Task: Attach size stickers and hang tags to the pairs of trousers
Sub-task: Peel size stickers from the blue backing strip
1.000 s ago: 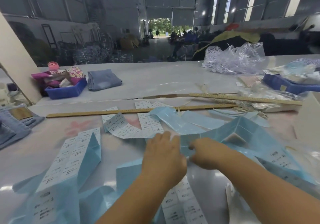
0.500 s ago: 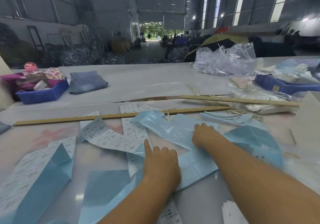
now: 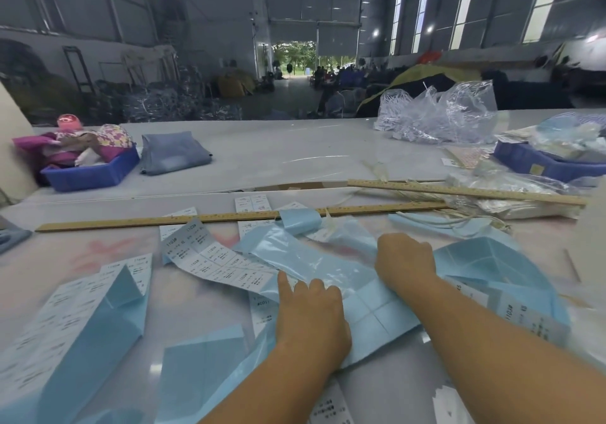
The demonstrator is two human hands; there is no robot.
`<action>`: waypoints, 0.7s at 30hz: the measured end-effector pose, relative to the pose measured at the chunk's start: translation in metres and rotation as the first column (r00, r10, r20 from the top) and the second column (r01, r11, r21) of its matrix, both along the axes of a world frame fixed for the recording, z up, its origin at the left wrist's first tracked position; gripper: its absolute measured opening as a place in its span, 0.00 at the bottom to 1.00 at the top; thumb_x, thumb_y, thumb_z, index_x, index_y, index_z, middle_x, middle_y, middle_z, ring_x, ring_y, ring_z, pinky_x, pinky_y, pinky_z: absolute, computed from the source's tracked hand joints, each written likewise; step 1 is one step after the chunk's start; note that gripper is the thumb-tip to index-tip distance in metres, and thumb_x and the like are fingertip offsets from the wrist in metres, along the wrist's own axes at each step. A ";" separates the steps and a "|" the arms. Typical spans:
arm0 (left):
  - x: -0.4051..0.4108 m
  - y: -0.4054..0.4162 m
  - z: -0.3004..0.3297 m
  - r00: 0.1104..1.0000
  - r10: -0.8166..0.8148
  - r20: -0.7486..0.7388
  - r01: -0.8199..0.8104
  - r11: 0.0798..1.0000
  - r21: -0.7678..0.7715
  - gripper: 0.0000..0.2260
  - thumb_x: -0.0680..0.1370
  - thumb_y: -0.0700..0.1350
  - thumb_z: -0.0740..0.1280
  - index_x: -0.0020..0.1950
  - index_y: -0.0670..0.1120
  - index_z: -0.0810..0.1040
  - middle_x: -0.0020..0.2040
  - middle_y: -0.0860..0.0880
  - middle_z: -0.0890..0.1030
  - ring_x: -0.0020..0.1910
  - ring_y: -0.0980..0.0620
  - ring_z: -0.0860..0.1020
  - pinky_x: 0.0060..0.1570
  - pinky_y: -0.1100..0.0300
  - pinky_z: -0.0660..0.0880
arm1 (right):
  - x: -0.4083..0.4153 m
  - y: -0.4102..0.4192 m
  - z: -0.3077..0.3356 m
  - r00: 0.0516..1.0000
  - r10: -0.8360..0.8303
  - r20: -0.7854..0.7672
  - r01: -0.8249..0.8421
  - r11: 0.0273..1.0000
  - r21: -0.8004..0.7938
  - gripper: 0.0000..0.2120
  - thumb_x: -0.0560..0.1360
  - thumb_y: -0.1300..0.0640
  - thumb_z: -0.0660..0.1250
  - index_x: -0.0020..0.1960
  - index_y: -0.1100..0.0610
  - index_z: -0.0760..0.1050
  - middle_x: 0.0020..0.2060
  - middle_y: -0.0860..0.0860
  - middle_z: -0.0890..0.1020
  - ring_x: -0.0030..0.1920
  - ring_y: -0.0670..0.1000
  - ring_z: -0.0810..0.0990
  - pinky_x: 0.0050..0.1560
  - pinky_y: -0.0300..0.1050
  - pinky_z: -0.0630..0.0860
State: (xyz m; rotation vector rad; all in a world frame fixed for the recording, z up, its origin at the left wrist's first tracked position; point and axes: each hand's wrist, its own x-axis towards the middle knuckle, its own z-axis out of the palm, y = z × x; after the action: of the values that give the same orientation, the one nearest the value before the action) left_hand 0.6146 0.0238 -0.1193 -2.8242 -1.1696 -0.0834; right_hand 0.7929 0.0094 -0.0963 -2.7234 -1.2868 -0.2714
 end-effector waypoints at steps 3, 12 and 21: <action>-0.006 -0.001 0.012 0.989 0.029 0.145 -0.022 0.999 -0.050 0.08 0.78 0.48 0.55 0.50 0.48 0.73 0.52 0.46 0.78 0.56 0.43 0.73 0.74 0.42 0.49 | -0.016 -0.008 0.020 0.999 0.013 0.042 -0.028 0.922 0.386 0.07 0.77 0.60 0.59 0.45 0.57 0.75 0.41 0.55 0.80 0.40 0.59 0.76 0.40 0.47 0.67; -0.028 -0.034 0.098 0.181 0.760 0.624 0.783 0.273 -0.559 0.27 0.69 0.66 0.67 0.58 0.49 0.79 0.53 0.44 0.85 0.52 0.47 0.83 0.54 0.53 0.76 | -0.121 -0.104 0.061 0.925 0.224 0.308 -0.373 0.698 0.611 0.05 0.67 0.62 0.67 0.33 0.57 0.74 0.29 0.53 0.76 0.30 0.57 0.74 0.32 0.49 0.71; -0.094 -0.082 0.146 0.158 0.782 0.602 0.712 0.332 -0.618 0.09 0.79 0.36 0.64 0.56 0.40 0.80 0.45 0.42 0.85 0.35 0.46 0.83 0.31 0.54 0.80 | -0.199 -0.186 0.059 0.855 0.468 0.223 -0.511 0.690 0.513 0.08 0.55 0.53 0.74 0.28 0.54 0.77 0.39 0.52 0.83 0.37 0.55 0.82 0.43 0.48 0.71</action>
State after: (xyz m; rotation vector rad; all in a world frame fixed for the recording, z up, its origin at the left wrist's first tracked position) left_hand 0.5204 -0.0579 0.0265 -3.3618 -1.9758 -2.9045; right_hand 0.5941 -0.1761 -0.0369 -1.8166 -1.5895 -0.5861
